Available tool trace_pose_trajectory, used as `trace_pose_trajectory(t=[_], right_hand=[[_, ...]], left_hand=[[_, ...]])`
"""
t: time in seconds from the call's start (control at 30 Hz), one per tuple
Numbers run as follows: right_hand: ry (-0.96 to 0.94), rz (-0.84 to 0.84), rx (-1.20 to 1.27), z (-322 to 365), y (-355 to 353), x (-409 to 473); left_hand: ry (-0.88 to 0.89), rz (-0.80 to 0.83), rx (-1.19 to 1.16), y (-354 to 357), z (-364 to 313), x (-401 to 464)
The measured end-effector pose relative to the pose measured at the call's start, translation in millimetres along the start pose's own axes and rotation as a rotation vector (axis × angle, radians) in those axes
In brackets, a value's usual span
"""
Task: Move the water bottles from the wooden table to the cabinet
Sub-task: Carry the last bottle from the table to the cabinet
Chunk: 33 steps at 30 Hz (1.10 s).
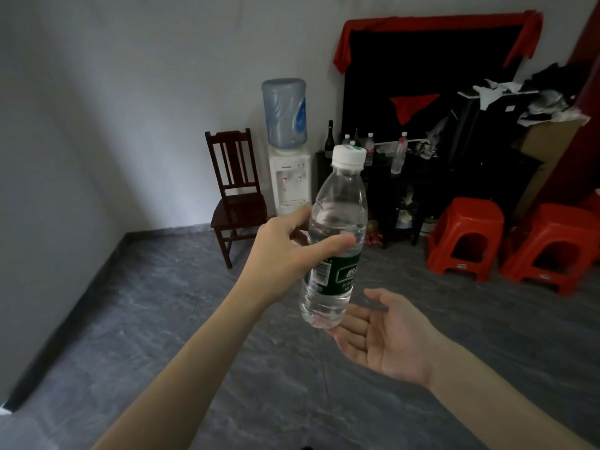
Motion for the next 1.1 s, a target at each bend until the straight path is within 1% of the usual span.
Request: trace_pose_trajectory(t=[0.13, 0.37, 0.5, 0.73, 0.87, 1.1], right_hand=[[-0.008, 0.006, -0.014, 44.4, -3.3, 48.9], [-0.022, 0.024, -0.034, 132.1, 13.3, 133.9], [-0.041, 0.029, -0.005, 171.1, 12.5, 172.4], [-0.038, -0.001, 0.025, 227.5, -18.5, 222.7], [-0.028, -0.010, 0.038, 264.4, -47.5, 254.2], [-0.037, 0.007, 0.017, 361.8, -115.7, 306.0]], left_hand=[[-0.001, -0.002, -0.011, -13.8, 22.4, 55.8], [0.020, -0.036, -0.039, -52.1, 54.1, 163.5], [0.027, -0.020, -0.068, -62.5, 71.9, 220.2], [0.034, 0.040, -0.101, -47.8, 107.8, 303.3], [0.048, 0.045, -0.116, -27.8, 131.2, 357.5], [0.044, 0.017, -0.157, 21.8, 164.0, 467.5]])
Point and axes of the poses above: each hand's wrist, its own x-axis towards the middle knuckle, its own y-axis out of the palm, z = x × y, the point moved 3 cm from there along x, towards the middle knuckle, and after that the axes turned 12 degrees about -x, right-handed, at the moved point
